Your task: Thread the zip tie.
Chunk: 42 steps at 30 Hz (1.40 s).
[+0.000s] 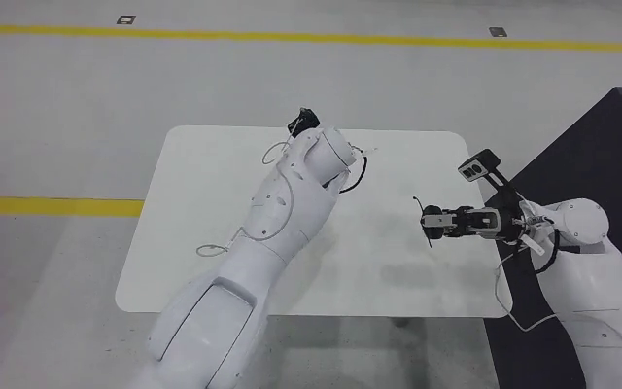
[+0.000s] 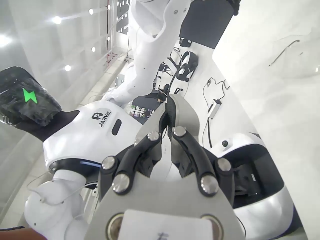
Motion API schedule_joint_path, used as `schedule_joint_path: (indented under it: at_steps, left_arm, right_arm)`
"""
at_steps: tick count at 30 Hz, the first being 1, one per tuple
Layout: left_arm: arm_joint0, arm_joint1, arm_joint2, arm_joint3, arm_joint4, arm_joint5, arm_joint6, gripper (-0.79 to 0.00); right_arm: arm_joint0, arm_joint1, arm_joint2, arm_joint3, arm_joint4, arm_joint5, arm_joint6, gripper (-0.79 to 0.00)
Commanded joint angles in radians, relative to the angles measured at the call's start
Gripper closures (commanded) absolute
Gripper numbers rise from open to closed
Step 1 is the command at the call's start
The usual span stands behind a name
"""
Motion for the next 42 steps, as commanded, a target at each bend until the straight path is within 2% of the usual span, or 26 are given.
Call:
schedule_joint_path:
  at_steps: [1,3,6,9,13,15,18,20,22,29,31,34,38,41,42]
  left_arm:
    - [0.000,0.000,0.000,-0.001,0.000,-0.001,0.000,0.000]
    - [0.000,0.000,0.000,-0.001,0.000,-0.001,0.000,0.000]
    - [0.039,0.002,0.001,-0.048,-0.005,-0.079,-0.004,0.000]
    - [0.080,0.012,-0.007,-0.135,0.021,-0.087,0.057,0.000]
    - [0.197,0.039,-0.032,-0.333,0.083,-0.094,0.105,0.000]
    - [0.279,0.057,-0.034,-0.462,0.134,-0.126,0.083,0.000]
    - [0.405,0.093,-0.054,-0.658,0.224,-0.215,-0.003,0.000]
    - [0.469,0.115,-0.085,-0.771,0.240,-0.286,-0.127,0.000]
    - [0.505,0.128,-0.138,-0.844,0.210,-0.285,-0.190,0.000]
    - [0.505,0.128,-0.138,-0.844,0.210,-0.285,-0.190,0.000]
    - [0.512,0.128,-0.133,-0.850,0.204,-0.306,-0.191,0.000]
    - [0.542,0.137,-0.130,-0.878,0.154,-0.462,-0.255,0.000]
    - [0.566,0.159,-0.200,-0.897,0.010,-0.651,-0.447,0.000]
    - [0.565,0.175,-0.273,-0.880,-0.144,-0.726,-0.591,0.000]
    - [0.563,0.177,-0.279,-0.876,-0.165,-0.732,-0.609,0.000]
  right_arm:
    - [0.000,0.000,0.000,0.000,0.000,0.000,0.000,0.000]
    - [0.000,0.000,0.000,0.000,0.000,0.000,0.000,0.000]
    - [-0.012,-0.006,-0.055,-0.034,-0.009,0.037,0.000,0.000]
    - [-0.006,-0.005,-0.060,-0.009,-0.054,0.018,-0.032,0.000]
    - [0.001,0.004,-0.021,0.053,-0.051,0.013,-0.007,0.000]
    - [0.001,0.009,-0.008,0.066,-0.048,0.011,0.000,0.000]
    - [-0.007,0.023,-0.012,0.055,-0.006,0.027,0.000,0.000]
    - [-0.009,0.037,-0.027,0.035,0.040,0.058,0.000,0.000]
    - [-0.008,0.042,-0.032,0.032,0.054,0.068,0.000,0.000]
    - [-0.008,0.042,-0.032,0.032,0.054,0.068,0.000,0.000]
    - [-0.025,0.038,-0.070,-0.004,0.106,0.148,0.000,0.000]
    - [-0.024,0.050,-0.133,-0.042,0.206,0.316,0.000,0.000]
    - [-0.019,0.085,-0.181,-0.063,0.376,0.442,0.000,0.000]
    - [-0.015,0.118,-0.202,-0.091,0.463,0.490,0.000,0.000]
    - [-0.016,0.121,-0.204,-0.095,0.473,0.495,0.000,0.000]
